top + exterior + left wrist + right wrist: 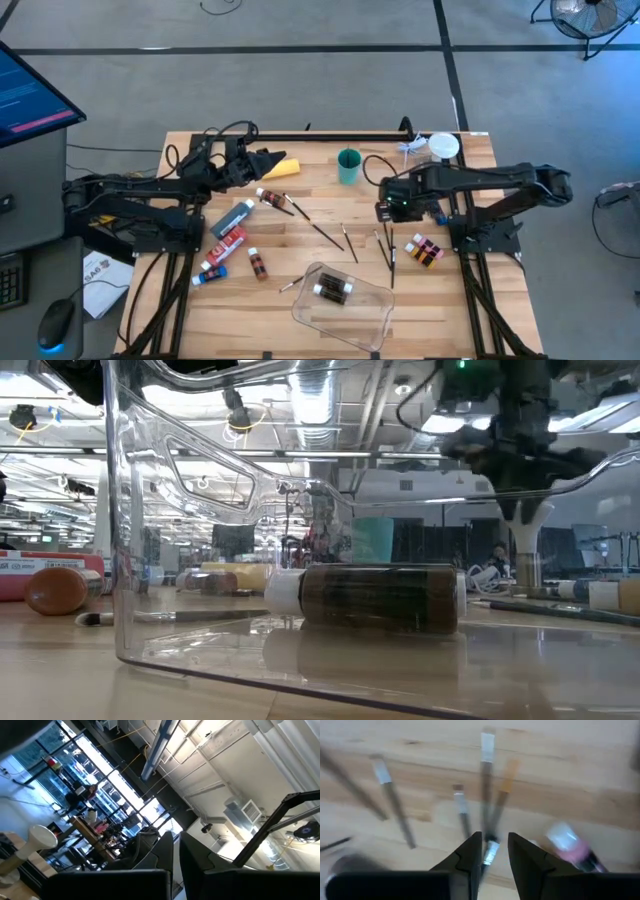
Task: Pick & Place Paint Supplies
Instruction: Put the gold paint brush into the green cup
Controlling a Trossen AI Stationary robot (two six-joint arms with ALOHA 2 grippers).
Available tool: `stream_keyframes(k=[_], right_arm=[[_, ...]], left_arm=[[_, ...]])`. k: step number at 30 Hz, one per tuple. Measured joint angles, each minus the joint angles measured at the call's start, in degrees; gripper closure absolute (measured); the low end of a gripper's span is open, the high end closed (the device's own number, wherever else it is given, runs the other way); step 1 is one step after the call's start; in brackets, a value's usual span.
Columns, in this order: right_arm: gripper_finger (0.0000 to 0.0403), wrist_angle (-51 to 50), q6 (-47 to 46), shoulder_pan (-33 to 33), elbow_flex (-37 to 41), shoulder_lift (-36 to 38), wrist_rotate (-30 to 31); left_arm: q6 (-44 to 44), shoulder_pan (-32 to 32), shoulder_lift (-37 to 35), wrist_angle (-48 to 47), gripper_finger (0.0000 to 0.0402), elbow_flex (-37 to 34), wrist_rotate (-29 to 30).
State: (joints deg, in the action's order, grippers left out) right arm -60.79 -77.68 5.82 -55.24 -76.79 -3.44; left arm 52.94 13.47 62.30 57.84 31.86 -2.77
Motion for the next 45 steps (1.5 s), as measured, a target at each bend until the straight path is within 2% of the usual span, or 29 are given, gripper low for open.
stream_keyframes(k=[4,11,21,31,38,45], right_arm=[[0.0315,0.66,0.09,1.86,0.69,-2.1,-2.57],[0.0314,6.87,5.88,5.43,1.22,-8.16,-2.84],[0.0314,7.04,11.01,8.29,1.27,-15.59,-4.2],[0.0314,10.7,13.78,8.07,1.24,-19.15,-2.34],[0.0314,11.36,13.76,8.62,1.36,-18.64,-1.14],[0.0314,13.17,11.68,8.8,5.89,-18.67,-3.04]], left_arm=[[-0.21,0.11,0.0,-0.01,0.04,0.0,1.18],[-0.21,0.02,0.0,0.0,0.04,0.0,1.27],[-0.06,-1.73,0.0,0.04,0.04,0.0,0.9],[-0.04,-1.83,0.0,0.04,0.04,0.0,0.99],[-0.01,-1.83,0.0,0.06,0.04,0.0,0.99],[-0.01,-1.83,0.0,0.05,0.04,0.0,1.01]])
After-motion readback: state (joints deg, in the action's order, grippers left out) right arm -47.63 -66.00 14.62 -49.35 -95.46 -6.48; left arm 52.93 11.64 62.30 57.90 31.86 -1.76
